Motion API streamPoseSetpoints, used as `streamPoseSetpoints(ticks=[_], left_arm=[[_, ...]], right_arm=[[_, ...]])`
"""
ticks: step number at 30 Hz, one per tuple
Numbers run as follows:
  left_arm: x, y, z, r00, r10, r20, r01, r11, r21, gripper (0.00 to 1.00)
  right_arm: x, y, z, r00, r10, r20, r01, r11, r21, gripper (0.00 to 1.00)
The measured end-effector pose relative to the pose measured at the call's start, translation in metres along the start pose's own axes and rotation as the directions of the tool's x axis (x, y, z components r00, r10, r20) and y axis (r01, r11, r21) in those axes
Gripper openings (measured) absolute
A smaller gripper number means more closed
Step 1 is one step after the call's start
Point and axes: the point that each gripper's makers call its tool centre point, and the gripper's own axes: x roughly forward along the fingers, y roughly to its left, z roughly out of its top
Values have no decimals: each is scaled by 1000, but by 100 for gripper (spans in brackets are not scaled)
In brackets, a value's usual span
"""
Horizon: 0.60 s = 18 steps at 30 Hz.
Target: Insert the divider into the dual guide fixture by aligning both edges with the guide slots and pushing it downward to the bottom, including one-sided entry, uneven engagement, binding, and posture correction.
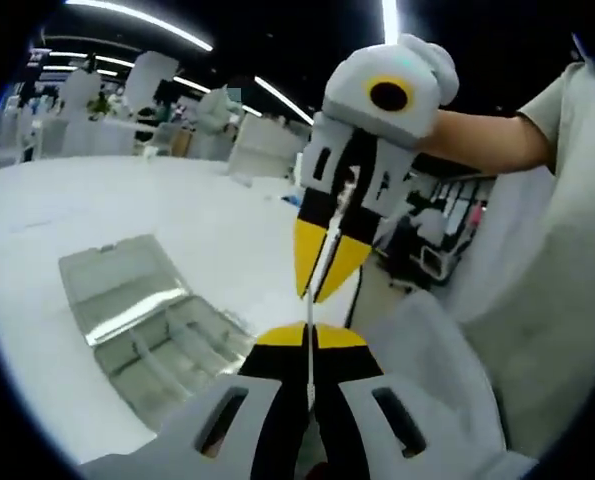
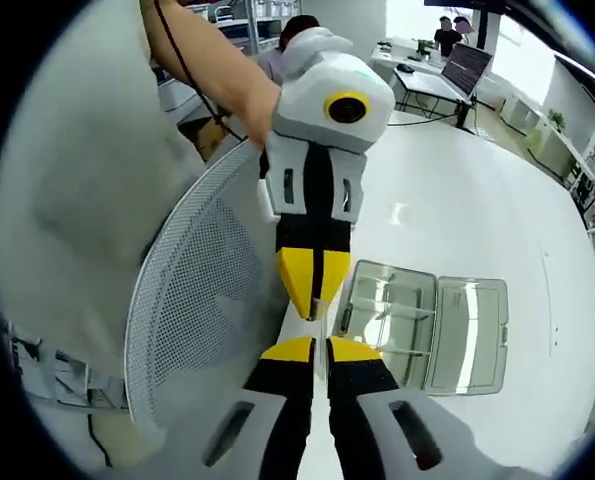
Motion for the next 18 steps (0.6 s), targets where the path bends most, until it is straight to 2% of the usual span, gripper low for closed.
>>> streamPoseSetpoints(ticks=[13,18], left_arm=[[0,-3,-9,1000,-13,-25,15,998,64,0],[-1,-1,-8,1000,-9,-11,10,998,55,0]], right_arm=[[8,9,-1,997,71,-28,-71,997,13,0],[7,7,1,997,77,-26,-75,994,77,0]])
